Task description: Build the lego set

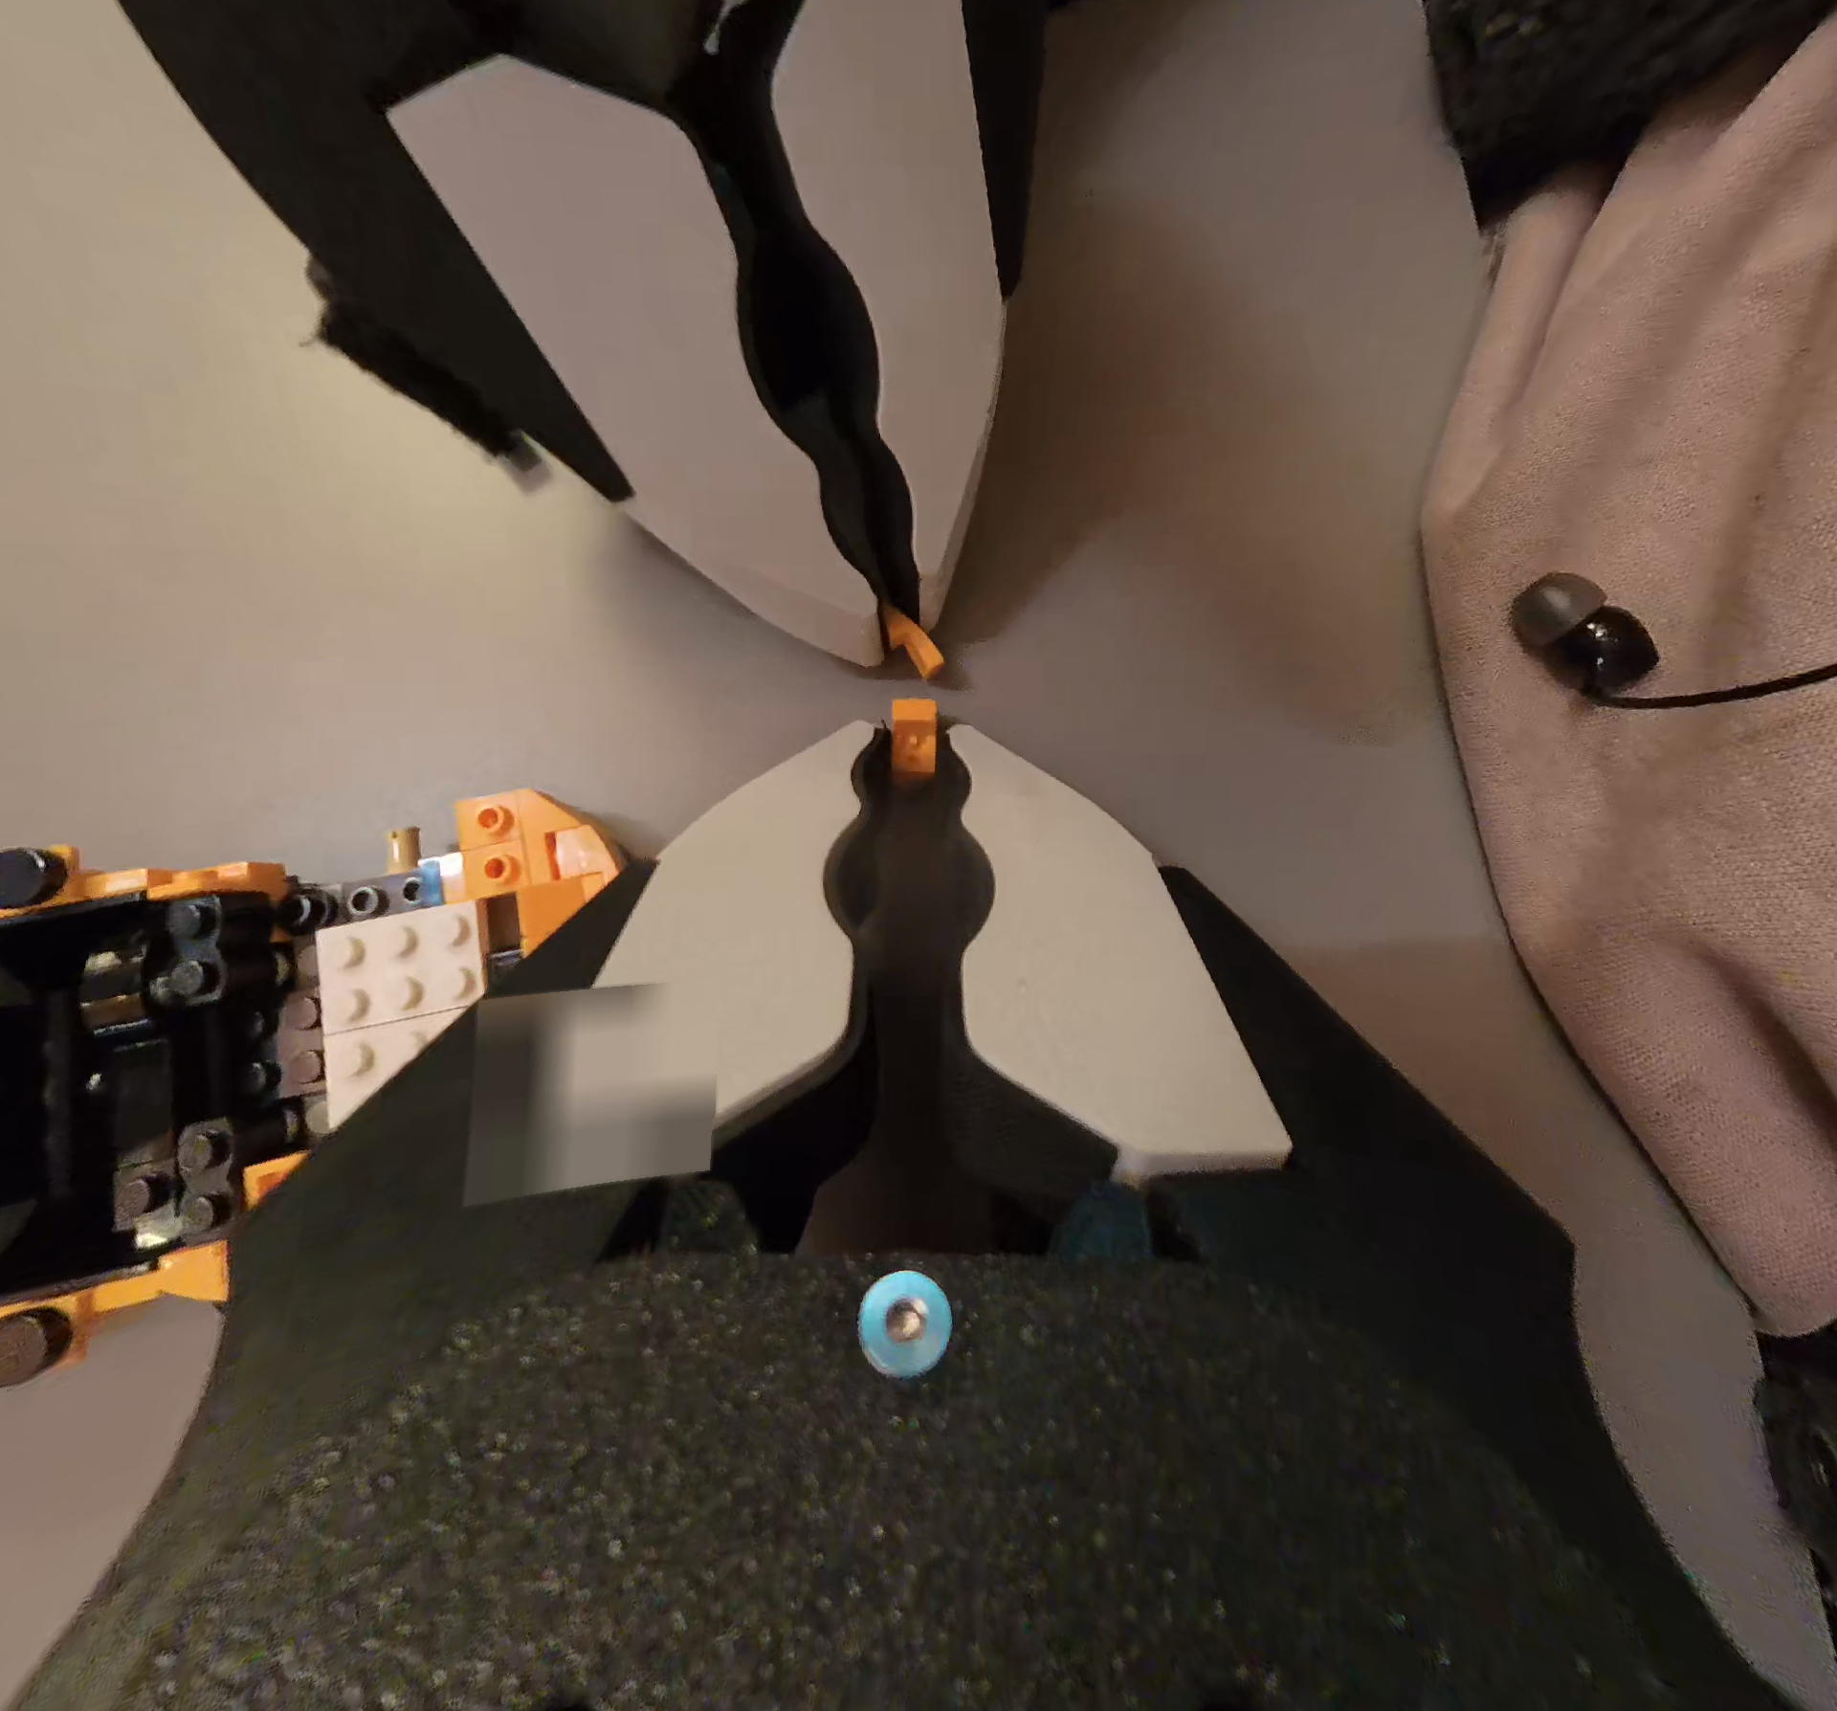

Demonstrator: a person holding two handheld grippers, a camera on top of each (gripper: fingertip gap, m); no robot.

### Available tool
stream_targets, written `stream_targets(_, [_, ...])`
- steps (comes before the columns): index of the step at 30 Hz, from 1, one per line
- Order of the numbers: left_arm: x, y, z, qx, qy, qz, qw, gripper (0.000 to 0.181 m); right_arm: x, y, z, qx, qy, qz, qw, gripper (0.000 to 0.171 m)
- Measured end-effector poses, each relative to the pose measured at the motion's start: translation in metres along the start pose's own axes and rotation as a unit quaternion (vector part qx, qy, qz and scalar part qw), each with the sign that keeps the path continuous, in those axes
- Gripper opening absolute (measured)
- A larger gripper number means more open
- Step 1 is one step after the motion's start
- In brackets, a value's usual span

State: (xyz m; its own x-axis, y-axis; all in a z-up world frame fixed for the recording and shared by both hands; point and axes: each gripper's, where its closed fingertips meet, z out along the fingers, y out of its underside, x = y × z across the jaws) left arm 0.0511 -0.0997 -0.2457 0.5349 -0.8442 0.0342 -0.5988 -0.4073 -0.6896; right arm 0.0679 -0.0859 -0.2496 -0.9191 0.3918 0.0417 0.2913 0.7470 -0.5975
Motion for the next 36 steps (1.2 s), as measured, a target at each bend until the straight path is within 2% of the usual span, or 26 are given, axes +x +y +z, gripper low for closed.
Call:
stream_targets(6, [0.004,0.000,0.001,0.003,0.008,0.015,1.000,0.008,0.002,-0.005,0.004,-0.039,-0.022,-0.042,0.998,0.005])
stream_targets(13, [0.005,-0.001,0.001,0.006,0.010,0.022,1.000,0.008,0.007,-0.007,0.006,-0.044,-0.011,-0.041,0.998,0.011])
stream_targets(21, [0.004,-0.002,0.002,0.007,0.002,0.022,1.000,0.008,0.004,-0.001,0.000,-0.024,0.040,0.030,0.998,0.018])
stream_targets(26, [0.004,-0.003,0.004,0.007,-0.003,0.023,1.000,0.008,0.003,-0.004,0.000,0.009,0.078,0.110,0.991,0.016])
stream_targets(36, [0.003,-0.003,0.012,0.006,-0.029,0.019,0.999,0.008,-0.003,-0.006,0.008,-0.005,0.108,0.156,0.982,0.009])
